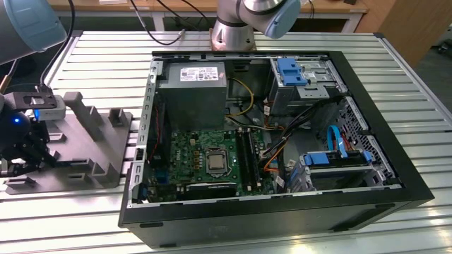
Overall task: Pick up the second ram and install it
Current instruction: 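Pick up the second ram and move it above second insertion slot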
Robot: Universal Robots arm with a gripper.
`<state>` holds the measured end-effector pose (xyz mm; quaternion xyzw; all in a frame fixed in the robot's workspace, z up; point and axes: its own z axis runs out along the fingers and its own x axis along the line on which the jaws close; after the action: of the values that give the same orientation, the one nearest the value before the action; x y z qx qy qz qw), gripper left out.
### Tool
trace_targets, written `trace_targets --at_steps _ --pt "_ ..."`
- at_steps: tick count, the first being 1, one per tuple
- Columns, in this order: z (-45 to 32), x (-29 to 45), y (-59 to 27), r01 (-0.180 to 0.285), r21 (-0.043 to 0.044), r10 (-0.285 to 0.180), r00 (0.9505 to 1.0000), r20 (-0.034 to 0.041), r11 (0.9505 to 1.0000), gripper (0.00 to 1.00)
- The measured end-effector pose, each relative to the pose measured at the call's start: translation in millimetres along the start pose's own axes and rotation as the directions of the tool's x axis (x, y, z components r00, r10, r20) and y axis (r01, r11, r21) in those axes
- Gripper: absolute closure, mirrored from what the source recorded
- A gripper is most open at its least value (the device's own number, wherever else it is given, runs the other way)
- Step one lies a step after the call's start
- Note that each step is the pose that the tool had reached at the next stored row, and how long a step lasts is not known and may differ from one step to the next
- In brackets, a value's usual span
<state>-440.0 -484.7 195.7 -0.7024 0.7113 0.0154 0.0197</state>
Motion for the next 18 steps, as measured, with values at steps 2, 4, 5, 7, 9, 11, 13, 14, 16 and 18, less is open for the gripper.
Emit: trace_targets --at_steps 2,4,5,7,9,11,13,14,16,18 --pt "-0.1 0.0 0.0 0.000 -0.0001 0.000 1.0000 0.0000 1.0000 0.82" --pt "0.0 0.0 0.0 0.000 0.0000 0.000 1.0000 0.0000 1.0000 0.87" --pt "0.0 0.0 -0.1 0.000 -0.0001 0.000 1.0000 0.0000 1.0000 0.87" --pt "0.0 0.0 -0.1 0.000 0.0000 0.000 1.0000 0.0000 1.0000 0.87" --pt "0.0 0.0 -0.1 0.000 0.0000 0.000 1.0000 0.0000 1.0000 0.87" --pt "0.0 0.0 -0.1 0.000 0.0000 0.000 1.0000 0.0000 1.0000 0.87" --pt "0.0 0.0 -0.2 0.000 0.0000 0.000 1.0000 0.0000 1.0000 0.87" --pt "0.0 0.0 -0.2 0.000 0.0000 0.000 1.0000 0.0000 1.0000 0.87" --pt "-0.1 0.0 -0.2 0.000 0.0000 0.000 1.0000 0.0000 1.0000 0.87" --pt "-1.8 -0.1 -0.2 0.000 -0.0001 0.000 1.0000 0.0002 1.0000 0.87"
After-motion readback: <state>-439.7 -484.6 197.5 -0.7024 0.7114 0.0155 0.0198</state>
